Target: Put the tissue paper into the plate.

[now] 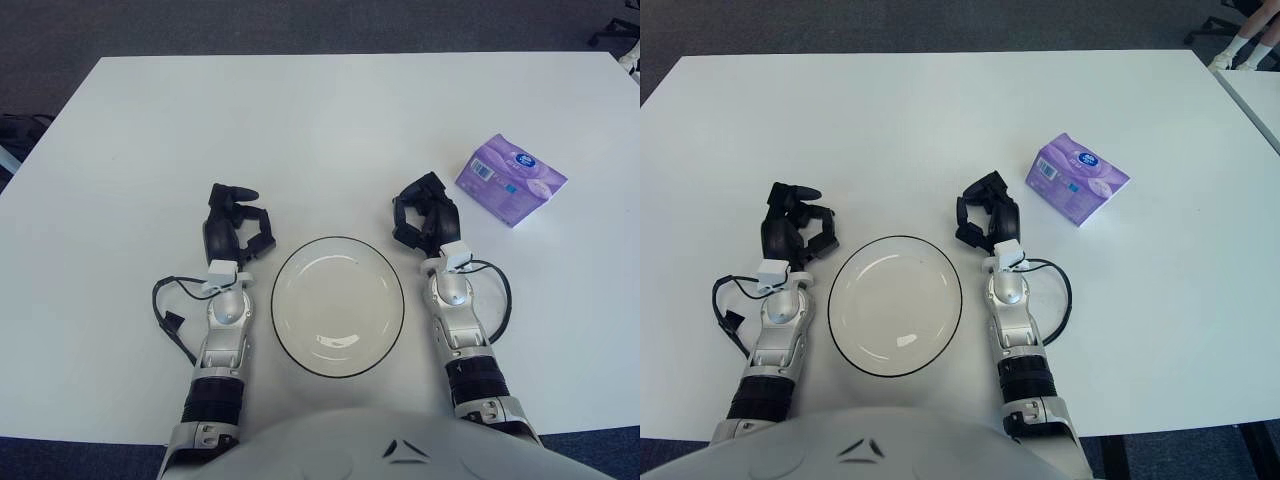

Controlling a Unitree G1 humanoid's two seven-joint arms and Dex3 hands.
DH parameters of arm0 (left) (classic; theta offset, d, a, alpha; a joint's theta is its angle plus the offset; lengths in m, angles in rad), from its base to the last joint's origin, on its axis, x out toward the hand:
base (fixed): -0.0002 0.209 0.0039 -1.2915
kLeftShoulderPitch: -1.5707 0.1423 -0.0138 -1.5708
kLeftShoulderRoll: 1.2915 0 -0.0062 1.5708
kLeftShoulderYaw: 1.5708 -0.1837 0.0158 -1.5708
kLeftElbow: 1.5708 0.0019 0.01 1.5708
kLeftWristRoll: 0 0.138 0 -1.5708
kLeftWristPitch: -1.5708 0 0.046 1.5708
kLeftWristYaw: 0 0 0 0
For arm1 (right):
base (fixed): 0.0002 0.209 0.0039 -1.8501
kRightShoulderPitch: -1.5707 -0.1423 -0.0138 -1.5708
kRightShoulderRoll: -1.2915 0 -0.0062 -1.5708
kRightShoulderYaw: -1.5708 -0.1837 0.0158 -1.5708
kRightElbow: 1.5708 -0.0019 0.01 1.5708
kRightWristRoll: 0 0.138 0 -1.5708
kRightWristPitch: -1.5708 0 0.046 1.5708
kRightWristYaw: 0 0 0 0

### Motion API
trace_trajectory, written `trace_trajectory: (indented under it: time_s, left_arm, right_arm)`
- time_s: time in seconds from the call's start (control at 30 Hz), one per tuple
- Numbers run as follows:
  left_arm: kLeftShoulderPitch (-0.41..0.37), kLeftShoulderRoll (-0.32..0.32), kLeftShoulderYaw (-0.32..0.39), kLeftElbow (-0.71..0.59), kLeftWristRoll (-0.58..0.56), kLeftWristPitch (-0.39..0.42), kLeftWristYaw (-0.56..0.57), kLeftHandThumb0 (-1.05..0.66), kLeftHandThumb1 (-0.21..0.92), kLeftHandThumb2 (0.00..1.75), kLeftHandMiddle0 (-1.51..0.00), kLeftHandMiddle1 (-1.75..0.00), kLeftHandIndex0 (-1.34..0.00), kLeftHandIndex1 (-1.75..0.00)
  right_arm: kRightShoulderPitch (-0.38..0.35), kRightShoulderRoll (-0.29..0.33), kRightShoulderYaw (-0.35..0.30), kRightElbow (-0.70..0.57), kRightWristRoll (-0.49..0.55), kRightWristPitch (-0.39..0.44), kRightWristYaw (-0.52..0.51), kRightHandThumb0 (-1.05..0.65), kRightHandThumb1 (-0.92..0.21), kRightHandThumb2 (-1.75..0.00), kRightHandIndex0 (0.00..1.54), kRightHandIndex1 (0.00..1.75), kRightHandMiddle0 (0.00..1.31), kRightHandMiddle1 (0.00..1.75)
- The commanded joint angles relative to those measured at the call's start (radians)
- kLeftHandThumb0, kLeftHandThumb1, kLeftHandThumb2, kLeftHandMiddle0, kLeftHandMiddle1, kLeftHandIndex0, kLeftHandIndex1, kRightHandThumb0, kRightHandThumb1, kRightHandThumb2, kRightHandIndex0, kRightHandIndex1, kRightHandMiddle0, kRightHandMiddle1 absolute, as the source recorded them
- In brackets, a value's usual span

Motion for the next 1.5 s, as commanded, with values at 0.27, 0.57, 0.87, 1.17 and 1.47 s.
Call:
trace_trajectory:
  time_s: [0.27, 0.57, 0.87, 1.17, 1.47]
  left_arm:
    - [0.089, 0.001, 0.007, 0.085, 0.012, 0.035, -0.002, -0.01, 0.46, 1.08, -0.61, -1.48, -0.34, -1.75]
    - [0.093, 0.0, 0.006, 0.081, 0.016, 0.033, 0.002, -0.01, 0.44, 1.09, -0.61, -1.48, -0.35, -1.75]
    - [0.096, -0.002, 0.004, 0.078, 0.019, 0.028, 0.004, -0.01, 0.45, 1.09, -0.61, -1.49, -0.35, -1.75]
    - [0.097, -0.007, 0.004, 0.077, 0.017, 0.033, 0.005, -0.01, 0.43, 1.11, -0.61, -1.5, -0.36, -1.75]
    - [0.098, -0.01, 0.005, 0.073, 0.006, 0.04, -0.006, -0.01, 0.46, 1.08, -0.6, -1.5, -0.34, -1.75]
  right_arm:
    - [0.083, 0.0, -0.004, 0.037, 0.013, 0.074, 0.009, -0.4, -0.59, -0.98, 0.59, 1.38, 0.4, 1.75]
    - [0.09, -0.008, -0.006, 0.038, 0.007, -0.03, 0.008, -0.41, -0.56, -1.02, 0.59, 1.39, 0.42, 1.75]
    - [0.101, -0.056, 0.01, -0.032, -0.049, -0.217, 0.011, -0.4, -0.61, -0.95, 0.54, 1.36, 0.38, 1.75]
    - [0.057, -0.152, -0.001, -0.123, -0.076, -0.314, 0.056, -0.37, -0.76, -0.75, 0.38, 1.29, 0.28, 1.75]
    - [-0.018, -0.253, -0.043, -0.09, -0.14, -0.433, 0.046, -0.35, -0.91, -0.54, 0.22, 1.19, 0.2, 1.75]
